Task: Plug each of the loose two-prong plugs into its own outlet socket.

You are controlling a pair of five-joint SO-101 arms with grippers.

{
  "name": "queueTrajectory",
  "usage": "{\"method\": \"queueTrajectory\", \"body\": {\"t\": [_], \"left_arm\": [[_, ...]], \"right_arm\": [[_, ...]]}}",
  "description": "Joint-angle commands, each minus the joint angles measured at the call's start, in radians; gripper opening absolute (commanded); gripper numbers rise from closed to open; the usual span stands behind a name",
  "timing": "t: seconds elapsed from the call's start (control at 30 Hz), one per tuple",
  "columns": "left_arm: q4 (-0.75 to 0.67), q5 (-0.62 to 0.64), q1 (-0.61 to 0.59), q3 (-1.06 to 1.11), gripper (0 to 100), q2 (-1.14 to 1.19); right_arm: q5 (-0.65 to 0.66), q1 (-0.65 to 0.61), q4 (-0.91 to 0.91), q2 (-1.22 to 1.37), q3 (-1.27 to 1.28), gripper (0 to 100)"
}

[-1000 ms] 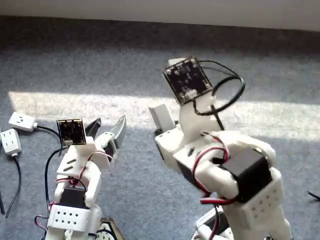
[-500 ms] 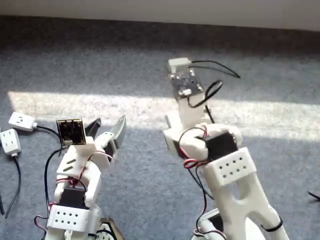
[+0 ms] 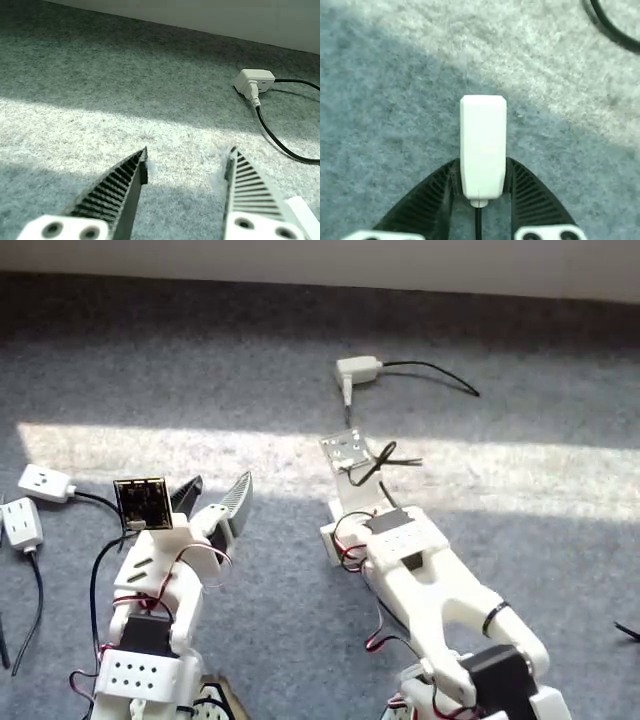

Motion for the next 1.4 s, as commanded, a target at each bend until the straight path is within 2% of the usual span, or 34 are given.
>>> {"method": "queueTrajectory", "body": {"t": [0.0,0.13,0.47,0.57,0.73,0.8,0.9,1.37], "left_arm": [[-0.002,-0.008,0.012,-0.001,26,-0.012],[-0.002,-0.009,0.012,-0.001,26,-0.012],[-0.002,-0.009,0.012,-0.001,26,-0.012],[-0.002,-0.009,0.012,-0.001,26,-0.012],[-0.002,-0.009,0.012,-0.001,26,-0.012],[-0.002,-0.009,0.012,-0.001,26,-0.012],[-0.002,-0.009,0.012,-0.001,26,-0.012],[-0.002,-0.009,0.012,-0.001,26,-0.012]], "right_arm": [[0.009,0.001,0.036,0.051,-0.081,17.0],[0.015,-0.004,0.151,0.036,-0.173,27.6],[0.015,0.005,0.3,-0.182,-0.286,27.9],[0.017,0.062,0.297,-0.24,-0.278,27.9],[0.018,0.209,0.262,-0.199,-0.239,27.9],[0.026,0.219,0.206,-0.163,-0.189,27.9],[0.092,0.199,0.127,-0.124,-0.124,27.9],[0.092,-0.068,0.117,-0.101,-0.091,27.9]]}}
